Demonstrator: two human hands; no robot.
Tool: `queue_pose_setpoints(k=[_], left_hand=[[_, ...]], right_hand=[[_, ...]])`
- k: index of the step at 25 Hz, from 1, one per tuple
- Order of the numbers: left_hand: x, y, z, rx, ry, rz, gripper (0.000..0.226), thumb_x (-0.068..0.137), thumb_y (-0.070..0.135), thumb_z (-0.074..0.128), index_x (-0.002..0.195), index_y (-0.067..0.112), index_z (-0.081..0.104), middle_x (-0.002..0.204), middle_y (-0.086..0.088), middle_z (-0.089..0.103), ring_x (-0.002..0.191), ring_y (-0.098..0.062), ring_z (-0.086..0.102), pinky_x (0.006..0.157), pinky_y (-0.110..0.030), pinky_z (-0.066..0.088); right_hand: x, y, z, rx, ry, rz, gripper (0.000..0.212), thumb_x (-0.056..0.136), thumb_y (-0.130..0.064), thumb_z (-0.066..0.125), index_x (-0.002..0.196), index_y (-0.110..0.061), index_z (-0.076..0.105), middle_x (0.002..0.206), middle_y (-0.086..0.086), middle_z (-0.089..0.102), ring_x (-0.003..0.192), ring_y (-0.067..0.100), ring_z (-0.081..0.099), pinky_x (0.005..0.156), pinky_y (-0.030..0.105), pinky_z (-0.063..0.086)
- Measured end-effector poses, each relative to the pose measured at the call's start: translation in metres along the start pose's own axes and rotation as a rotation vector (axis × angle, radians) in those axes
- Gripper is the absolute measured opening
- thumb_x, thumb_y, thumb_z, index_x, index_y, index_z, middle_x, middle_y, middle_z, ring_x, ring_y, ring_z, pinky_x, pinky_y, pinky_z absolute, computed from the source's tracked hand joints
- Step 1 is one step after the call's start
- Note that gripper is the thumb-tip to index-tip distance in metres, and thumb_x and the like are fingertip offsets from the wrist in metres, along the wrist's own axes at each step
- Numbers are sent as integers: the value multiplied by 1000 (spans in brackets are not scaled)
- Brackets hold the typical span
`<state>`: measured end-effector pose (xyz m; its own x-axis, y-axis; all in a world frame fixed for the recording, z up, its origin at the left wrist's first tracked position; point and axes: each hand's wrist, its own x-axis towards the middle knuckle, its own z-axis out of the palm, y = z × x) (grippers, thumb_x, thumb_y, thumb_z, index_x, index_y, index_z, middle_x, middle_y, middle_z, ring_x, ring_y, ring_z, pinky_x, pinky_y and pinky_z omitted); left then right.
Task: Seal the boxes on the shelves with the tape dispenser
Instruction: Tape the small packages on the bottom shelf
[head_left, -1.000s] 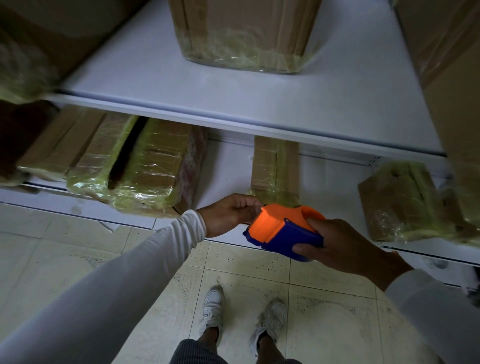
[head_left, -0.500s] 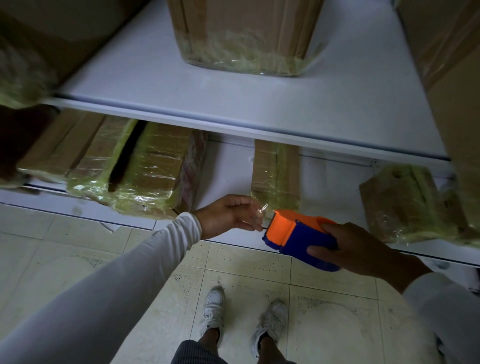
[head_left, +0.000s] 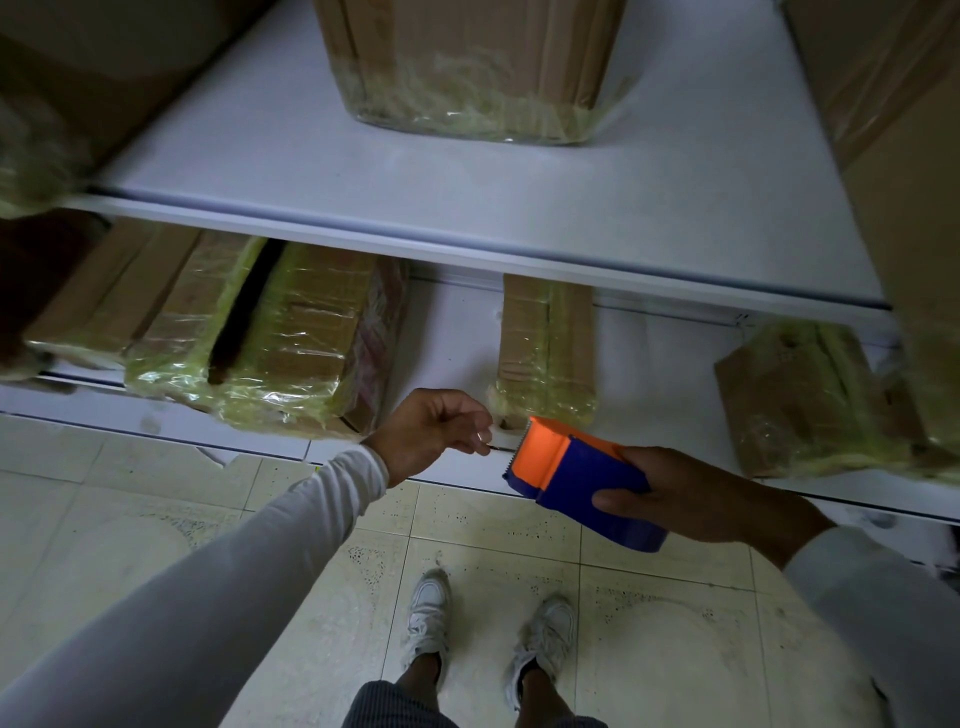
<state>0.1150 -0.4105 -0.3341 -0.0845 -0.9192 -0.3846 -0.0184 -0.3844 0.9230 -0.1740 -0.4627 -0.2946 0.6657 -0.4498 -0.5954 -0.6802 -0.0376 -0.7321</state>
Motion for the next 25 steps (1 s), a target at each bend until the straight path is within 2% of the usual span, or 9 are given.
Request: queue_pose_setpoints(k=[5, 9, 11, 13, 16, 19, 22, 24, 25], left_hand=[[2, 2, 5, -32, 78, 38, 14, 93, -4, 49, 99, -11, 60, 79, -17, 62, 61, -15, 65, 63, -23, 54], [10, 2, -4, -111, 204, 107, 14, 94, -2, 47, 90, -2, 61, 73, -13, 62, 61, -16, 64, 68, -29, 55], [17, -2, -9, -140, 232, 98, 15, 94, 0, 48, 86, 1, 61, 72, -11, 63, 63, -17, 65, 72, -32, 56], [23, -8, -4, -143, 251, 64, 15, 94, 2, 49, 85, 2, 61, 69, -6, 65, 63, -17, 66, 74, -36, 56], [32, -19, 5, -145, 276, 11, 18, 96, 2, 47, 82, 3, 59, 70, -8, 63, 60, -13, 65, 70, -32, 54], [44, -25, 10, -123, 286, -34, 17, 96, 2, 46, 85, 1, 58, 73, -14, 59, 55, -11, 63, 61, -23, 54], [60, -28, 15, -59, 316, -91, 22, 94, -2, 50, 77, 5, 61, 71, -12, 59, 57, -17, 59, 55, -20, 53], [73, -30, 17, 100, 342, -129, 24, 92, 0, 54, 75, 14, 65, 78, -10, 63, 59, -18, 59, 62, -27, 54], [78, -32, 16, 193, 342, -143, 17, 91, 6, 58, 79, 16, 66, 82, -8, 64, 59, -16, 61, 64, -29, 54]], right_hand=[[7, -7, -4, -52, 33, 6, 49, 79, -61, 59, 114, -28, 60, 100, -4, 73, 86, 9, 71, 81, 37, 60], [3, -10, -34, -212, 77, -14, 53, 77, -73, 57, 106, -28, 63, 89, -6, 74, 76, 6, 70, 71, 32, 60], [-4, -5, -53, -293, 118, 35, 63, 72, -80, 53, 101, -24, 64, 81, -3, 73, 69, 6, 69, 65, 27, 59], [-4, 0, -64, -349, 152, 83, 63, 71, -78, 54, 95, -21, 65, 73, -1, 72, 63, 8, 67, 58, 22, 53], [7, 6, -66, -346, 189, 110, 50, 69, -67, 57, 79, -18, 63, 59, -2, 64, 50, 10, 59, 55, 26, 45], [19, 15, -68, -278, 213, 141, 43, 78, -56, 66, 79, -12, 65, 66, 7, 67, 62, 26, 64, 61, 36, 47], [28, 19, -73, -194, 223, 162, 56, 70, -59, 72, 88, -5, 71, 81, 17, 74, 77, 36, 70, 73, 49, 55], [33, 19, -75, -160, 217, 189, 69, 58, -69, 70, 89, -7, 73, 82, 16, 75, 78, 35, 71, 75, 50, 57], [35, 20, -74, -147, 213, 202, 75, 53, -73, 70, 89, -7, 72, 81, 15, 75, 79, 35, 72, 74, 49, 57]])
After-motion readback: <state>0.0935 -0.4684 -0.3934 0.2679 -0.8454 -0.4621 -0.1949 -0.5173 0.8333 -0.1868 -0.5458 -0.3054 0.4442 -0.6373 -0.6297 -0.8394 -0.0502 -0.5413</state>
